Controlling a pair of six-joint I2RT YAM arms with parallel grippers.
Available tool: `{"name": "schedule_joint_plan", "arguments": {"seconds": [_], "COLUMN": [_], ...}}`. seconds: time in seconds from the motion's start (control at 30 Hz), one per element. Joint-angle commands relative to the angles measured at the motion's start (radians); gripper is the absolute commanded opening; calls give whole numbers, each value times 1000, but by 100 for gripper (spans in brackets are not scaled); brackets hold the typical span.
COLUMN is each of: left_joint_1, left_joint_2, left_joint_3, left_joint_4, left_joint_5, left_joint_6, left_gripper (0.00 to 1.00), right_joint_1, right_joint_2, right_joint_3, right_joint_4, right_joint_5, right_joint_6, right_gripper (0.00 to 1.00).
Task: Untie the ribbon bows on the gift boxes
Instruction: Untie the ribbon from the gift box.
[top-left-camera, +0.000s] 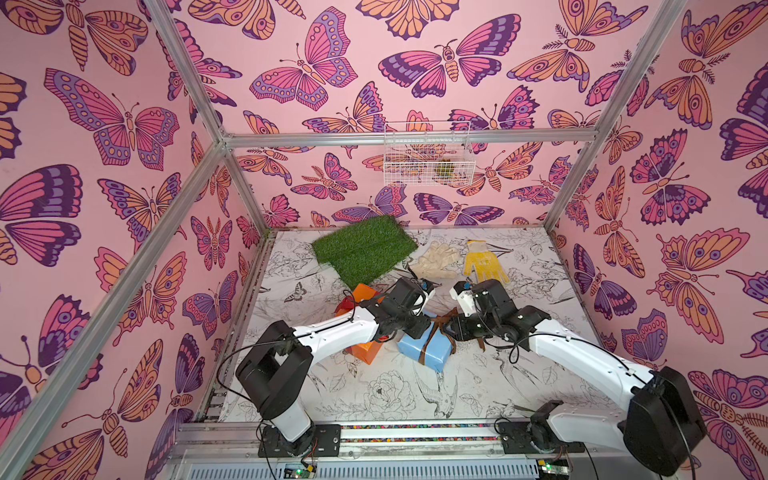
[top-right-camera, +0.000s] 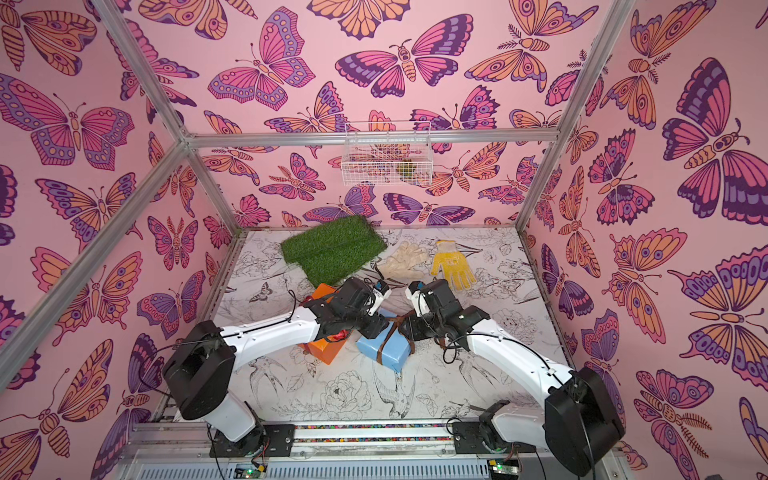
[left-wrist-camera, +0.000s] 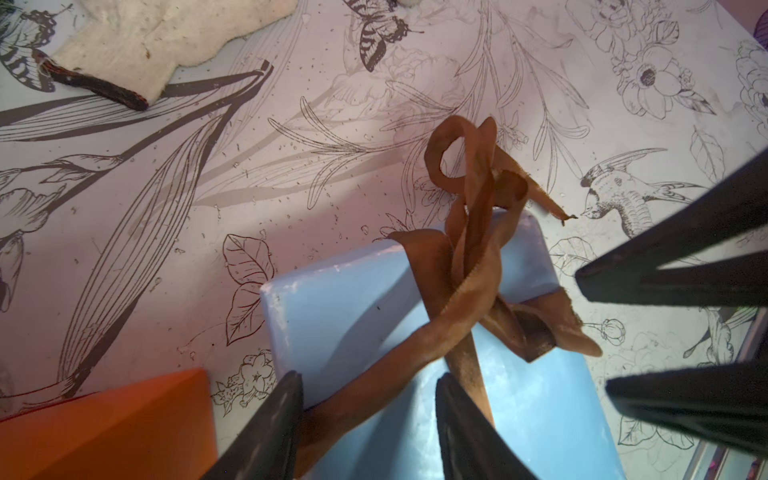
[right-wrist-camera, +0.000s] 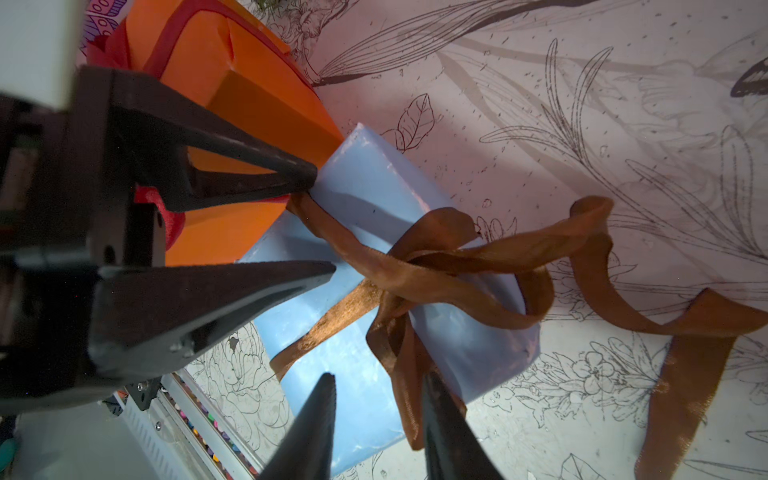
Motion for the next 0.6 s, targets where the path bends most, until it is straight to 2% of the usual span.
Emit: {"name": "schedule_joint_plan", "arguments": {"seconds": [0.0,0.17,0.4,0.57], "left_joint_1": [-1,-2,-3,-3], "left_joint_2": [4,30,62,65], "left_joint_3": [-5,-5,-7,-12], "left_joint_4": [56,82,84,88], "left_joint_5": [39,64,80,78], "left_joint_6": [41,51,44,44], "left_gripper": [55,54,23,23], "right_joint_1": [10,9,10,10], "right_joint_2": [14,45,17,9], "right_joint_3": [-1,8,-1,0], "right_joint_4": [9,-4,-18,-43], "right_joint_5": [20,31,30,47], "right_joint_6": [4,-7,-12,-23], "right_gripper": [37,36,37,39]}}
